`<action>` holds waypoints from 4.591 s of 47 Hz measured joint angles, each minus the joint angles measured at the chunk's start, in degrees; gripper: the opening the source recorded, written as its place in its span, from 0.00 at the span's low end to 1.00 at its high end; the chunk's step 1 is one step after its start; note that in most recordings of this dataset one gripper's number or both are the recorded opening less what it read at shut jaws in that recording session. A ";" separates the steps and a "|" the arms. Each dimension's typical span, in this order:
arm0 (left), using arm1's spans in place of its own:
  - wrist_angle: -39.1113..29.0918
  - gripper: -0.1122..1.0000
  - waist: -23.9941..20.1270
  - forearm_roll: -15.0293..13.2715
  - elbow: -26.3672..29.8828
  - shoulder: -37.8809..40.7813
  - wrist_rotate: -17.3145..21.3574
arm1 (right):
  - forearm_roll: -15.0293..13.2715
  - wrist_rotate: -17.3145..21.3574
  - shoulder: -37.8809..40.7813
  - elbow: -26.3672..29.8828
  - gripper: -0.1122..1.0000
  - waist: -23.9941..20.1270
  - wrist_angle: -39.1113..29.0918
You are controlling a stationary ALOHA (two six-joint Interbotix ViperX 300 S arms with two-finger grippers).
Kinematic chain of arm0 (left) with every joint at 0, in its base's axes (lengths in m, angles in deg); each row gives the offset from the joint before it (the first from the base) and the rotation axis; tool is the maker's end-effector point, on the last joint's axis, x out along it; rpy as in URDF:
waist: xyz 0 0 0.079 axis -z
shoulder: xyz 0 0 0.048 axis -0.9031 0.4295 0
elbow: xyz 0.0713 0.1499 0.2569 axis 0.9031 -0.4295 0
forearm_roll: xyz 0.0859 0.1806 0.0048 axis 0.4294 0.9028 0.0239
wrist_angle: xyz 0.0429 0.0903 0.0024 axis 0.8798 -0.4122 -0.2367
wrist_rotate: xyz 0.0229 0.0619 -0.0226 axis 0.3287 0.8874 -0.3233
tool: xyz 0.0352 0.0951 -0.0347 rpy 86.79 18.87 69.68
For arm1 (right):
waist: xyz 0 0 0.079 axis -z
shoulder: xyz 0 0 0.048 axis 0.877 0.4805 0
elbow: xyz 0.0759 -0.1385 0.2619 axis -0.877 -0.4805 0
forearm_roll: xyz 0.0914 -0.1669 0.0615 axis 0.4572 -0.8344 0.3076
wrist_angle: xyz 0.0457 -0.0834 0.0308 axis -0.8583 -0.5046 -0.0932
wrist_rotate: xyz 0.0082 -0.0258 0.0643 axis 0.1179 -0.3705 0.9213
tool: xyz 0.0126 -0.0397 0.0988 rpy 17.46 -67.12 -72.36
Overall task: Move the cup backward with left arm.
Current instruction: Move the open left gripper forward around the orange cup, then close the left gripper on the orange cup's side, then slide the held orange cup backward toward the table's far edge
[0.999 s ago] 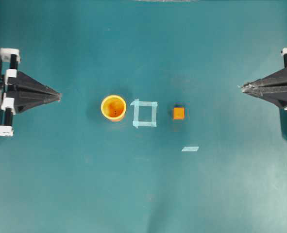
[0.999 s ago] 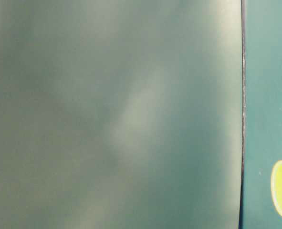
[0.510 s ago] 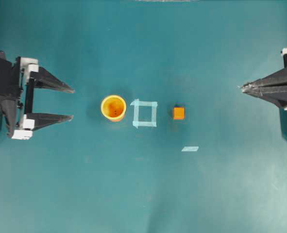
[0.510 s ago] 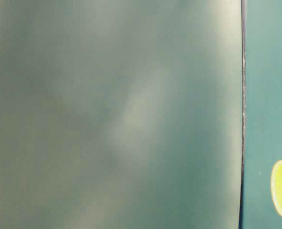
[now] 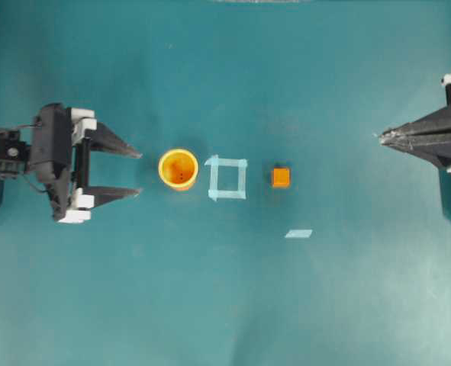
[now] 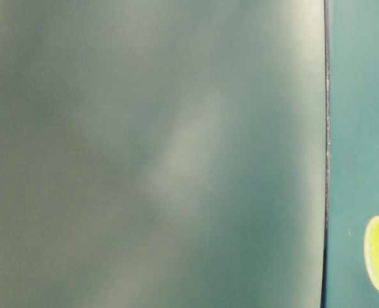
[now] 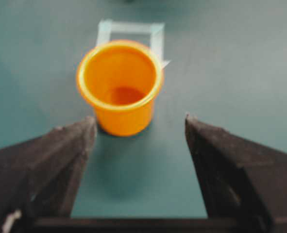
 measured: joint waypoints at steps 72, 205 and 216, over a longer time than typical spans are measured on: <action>9.49 0.80 -0.09 0.00 12.66 25.14 -0.97 | 0.00 0.09 0.00 0.79 0.10 0.00 -0.09; 3.43 0.68 -35.86 0.35 22.15 26.46 0.53 | -0.09 0.18 0.18 0.97 0.10 0.00 -1.23; 3.16 0.68 -37.09 0.35 23.29 26.81 0.53 | 0.00 0.18 0.26 0.97 0.10 0.00 -1.23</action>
